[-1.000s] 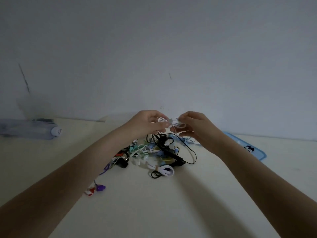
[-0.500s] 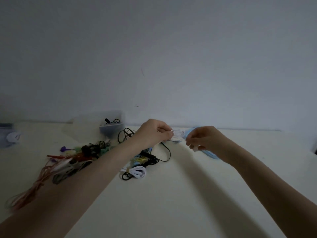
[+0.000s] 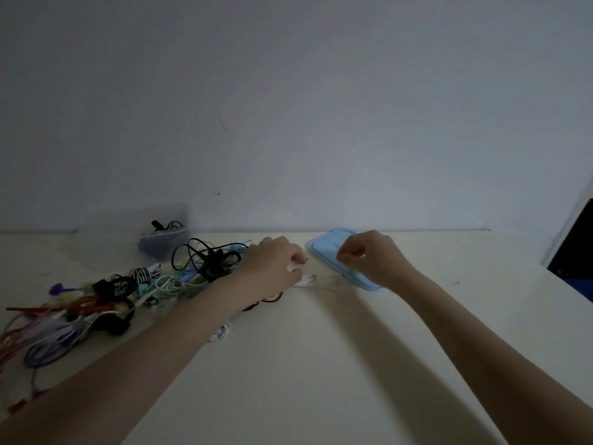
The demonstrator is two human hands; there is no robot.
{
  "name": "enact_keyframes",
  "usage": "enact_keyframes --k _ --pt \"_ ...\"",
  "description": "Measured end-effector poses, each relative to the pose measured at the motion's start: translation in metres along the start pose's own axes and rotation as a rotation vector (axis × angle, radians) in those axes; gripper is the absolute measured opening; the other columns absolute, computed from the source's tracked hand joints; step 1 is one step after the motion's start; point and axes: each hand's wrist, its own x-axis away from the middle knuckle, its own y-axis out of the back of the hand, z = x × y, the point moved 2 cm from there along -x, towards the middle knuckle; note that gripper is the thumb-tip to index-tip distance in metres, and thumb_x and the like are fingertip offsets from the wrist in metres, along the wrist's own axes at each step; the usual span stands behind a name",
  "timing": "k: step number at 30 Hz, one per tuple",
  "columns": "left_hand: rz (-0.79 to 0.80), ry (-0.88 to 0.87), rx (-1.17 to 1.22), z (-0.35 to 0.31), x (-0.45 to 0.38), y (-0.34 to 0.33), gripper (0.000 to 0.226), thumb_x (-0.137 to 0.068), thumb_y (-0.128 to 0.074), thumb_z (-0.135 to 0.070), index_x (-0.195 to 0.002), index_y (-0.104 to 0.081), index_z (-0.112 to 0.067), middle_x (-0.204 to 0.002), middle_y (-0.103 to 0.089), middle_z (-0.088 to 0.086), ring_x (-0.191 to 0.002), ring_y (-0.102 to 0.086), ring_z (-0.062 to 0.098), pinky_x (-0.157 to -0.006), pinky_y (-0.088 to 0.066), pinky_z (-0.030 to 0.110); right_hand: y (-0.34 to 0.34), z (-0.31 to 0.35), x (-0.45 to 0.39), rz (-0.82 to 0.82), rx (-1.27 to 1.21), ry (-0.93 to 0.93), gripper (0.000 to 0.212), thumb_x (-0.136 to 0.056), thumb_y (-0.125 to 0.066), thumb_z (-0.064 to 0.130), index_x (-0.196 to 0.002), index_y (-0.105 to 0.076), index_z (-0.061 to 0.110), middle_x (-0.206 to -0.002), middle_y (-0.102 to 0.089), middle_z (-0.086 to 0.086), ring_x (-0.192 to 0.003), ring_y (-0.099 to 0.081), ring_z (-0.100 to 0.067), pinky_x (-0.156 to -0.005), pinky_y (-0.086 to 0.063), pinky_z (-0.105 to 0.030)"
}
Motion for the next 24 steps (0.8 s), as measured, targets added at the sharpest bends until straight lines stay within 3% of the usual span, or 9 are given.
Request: enact_keyframes --k 5,7,11,18,21,24 --pt "-0.103 -0.186 0.243 -0.028 0.001 -0.004 0.027 -0.088 -0.052 -0.007 -0.111 -0.065 -0.013 -0.111 -0.06 0.005 -0.105 -0.055 0.019 -0.089 -0.043 0.029 0.025 -0.023 -0.007 -0.078 0.113 -0.098 0.016 -0.082 -0.057 0.002 -0.084 -0.073 0.0 -0.083 -0.072 -0.014 -0.079 -0.066 -0.026 -0.07 -0.052 -0.031" --pt "-0.072 -0.221 0.265 -0.038 -0.002 -0.012 0.028 -0.087 -0.053 -0.005 -0.112 -0.064 -0.012 -0.111 -0.06 0.006 -0.102 -0.057 0.02 -0.088 -0.046 0.032 0.026 -0.027 -0.006 -0.059 0.156 -0.124 0.017 -0.08 -0.058 -0.001 -0.082 -0.074 0.003 -0.082 -0.072 -0.013 -0.078 -0.065 -0.026 -0.06 -0.049 -0.027" --pt "-0.04 -0.176 0.271 -0.045 -0.014 -0.028 0.026 -0.087 -0.058 -0.013 -0.112 -0.064 -0.015 -0.108 -0.06 0.002 -0.096 -0.059 0.018 -0.08 -0.046 0.026 0.023 -0.034 -0.002 0.02 0.227 -0.174 0.01 -0.077 -0.066 0.006 -0.085 -0.072 0.007 -0.091 -0.069 -0.013 -0.084 -0.063 -0.027 -0.055 -0.037 -0.022" --pt "-0.043 -0.107 0.376 -0.038 -0.023 -0.042 0.01 -0.087 -0.061 -0.016 -0.094 -0.068 -0.015 -0.076 -0.067 -0.006 -0.077 -0.062 0.007 -0.071 -0.047 0.018 0.02 -0.037 0.001 0.079 0.27 -0.18 0.013 -0.077 -0.068 0.007 -0.09 -0.069 0.007 -0.098 -0.066 -0.013 -0.088 -0.061 -0.028 -0.062 -0.04 -0.022" --pt "-0.113 -0.07 0.503 -0.033 -0.022 -0.04 0.005 -0.083 -0.066 -0.016 -0.088 -0.068 -0.015 -0.07 -0.063 -0.009 -0.065 -0.057 -0.002 -0.061 -0.042 0.005 0.021 -0.033 -0.001 0.024 0.127 -0.082 0.007 -0.075 -0.071 0.006 -0.081 -0.071 0.009 -0.081 -0.067 -0.006 -0.078 -0.061 -0.02 -0.058 -0.038 -0.02" --pt "-0.193 -0.022 0.642 -0.022 -0.02 -0.036 0.005 -0.081 -0.07 -0.018 -0.081 -0.065 -0.018 -0.071 -0.062 -0.012 -0.067 -0.058 -0.003 -0.058 -0.043 0.003 0.012 -0.021 0.0 -0.002 -0.372 -0.096 0.007 -0.076 -0.072 0.001 -0.078 -0.069 0.007 -0.067 -0.064 -0.001 -0.059 -0.059 -0.01 -0.061 -0.047 -0.017"
